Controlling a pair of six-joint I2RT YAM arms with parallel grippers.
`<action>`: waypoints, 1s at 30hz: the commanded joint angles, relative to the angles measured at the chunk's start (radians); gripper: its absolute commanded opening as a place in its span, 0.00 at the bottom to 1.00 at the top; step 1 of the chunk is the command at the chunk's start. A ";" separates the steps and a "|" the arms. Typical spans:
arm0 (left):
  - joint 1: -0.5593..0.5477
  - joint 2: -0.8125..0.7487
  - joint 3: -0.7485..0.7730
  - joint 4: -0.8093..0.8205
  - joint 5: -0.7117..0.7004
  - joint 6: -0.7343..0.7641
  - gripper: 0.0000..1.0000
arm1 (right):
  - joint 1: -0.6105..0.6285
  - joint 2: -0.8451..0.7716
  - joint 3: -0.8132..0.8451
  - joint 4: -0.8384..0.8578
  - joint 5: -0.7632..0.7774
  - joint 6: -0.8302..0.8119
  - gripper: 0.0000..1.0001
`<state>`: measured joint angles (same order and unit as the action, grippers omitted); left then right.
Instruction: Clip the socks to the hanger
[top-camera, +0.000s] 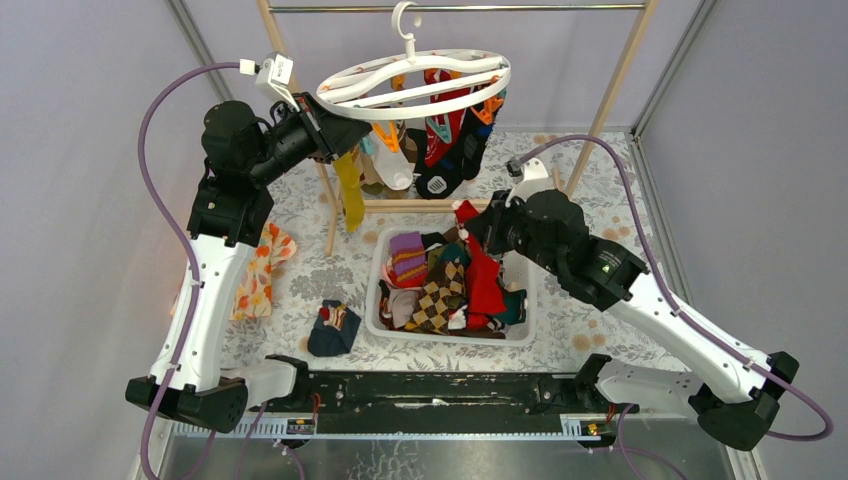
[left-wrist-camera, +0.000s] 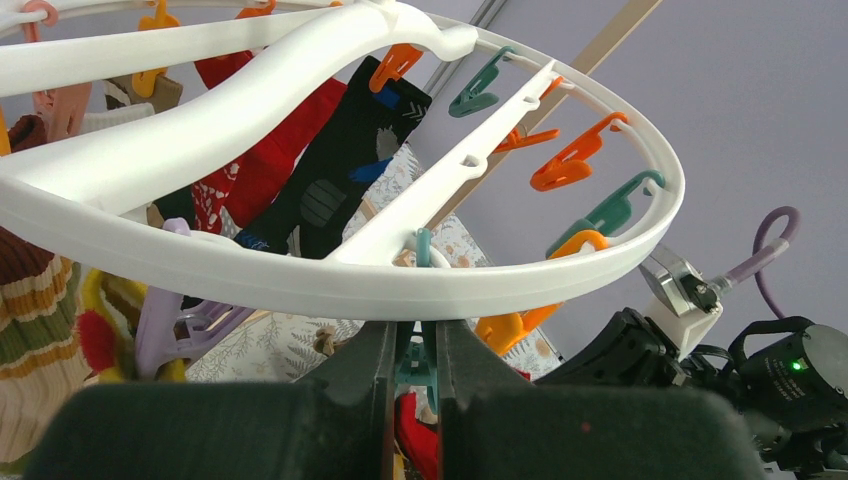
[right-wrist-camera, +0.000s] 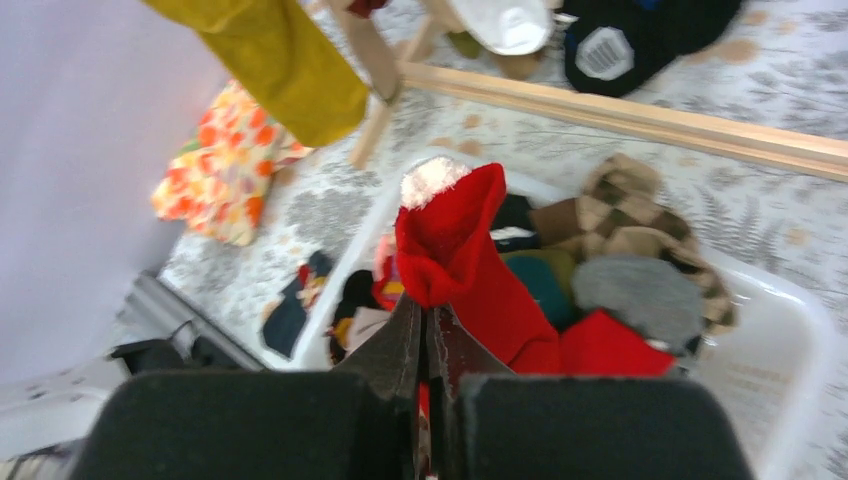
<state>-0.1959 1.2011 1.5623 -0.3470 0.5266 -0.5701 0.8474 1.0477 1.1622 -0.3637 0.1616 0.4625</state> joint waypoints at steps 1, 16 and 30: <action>-0.004 -0.024 0.012 0.006 0.001 0.010 0.00 | -0.006 0.020 0.036 0.160 -0.295 0.077 0.00; -0.005 -0.028 0.019 0.005 0.001 -0.003 0.00 | -0.115 0.025 -0.269 0.671 -0.736 0.585 0.00; -0.005 -0.020 -0.001 0.015 0.002 0.004 0.00 | -0.317 0.132 -0.467 0.647 -0.683 0.551 0.49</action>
<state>-0.1959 1.1938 1.5627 -0.3523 0.5266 -0.5705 0.5339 1.2293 0.6399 0.3107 -0.5903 1.0855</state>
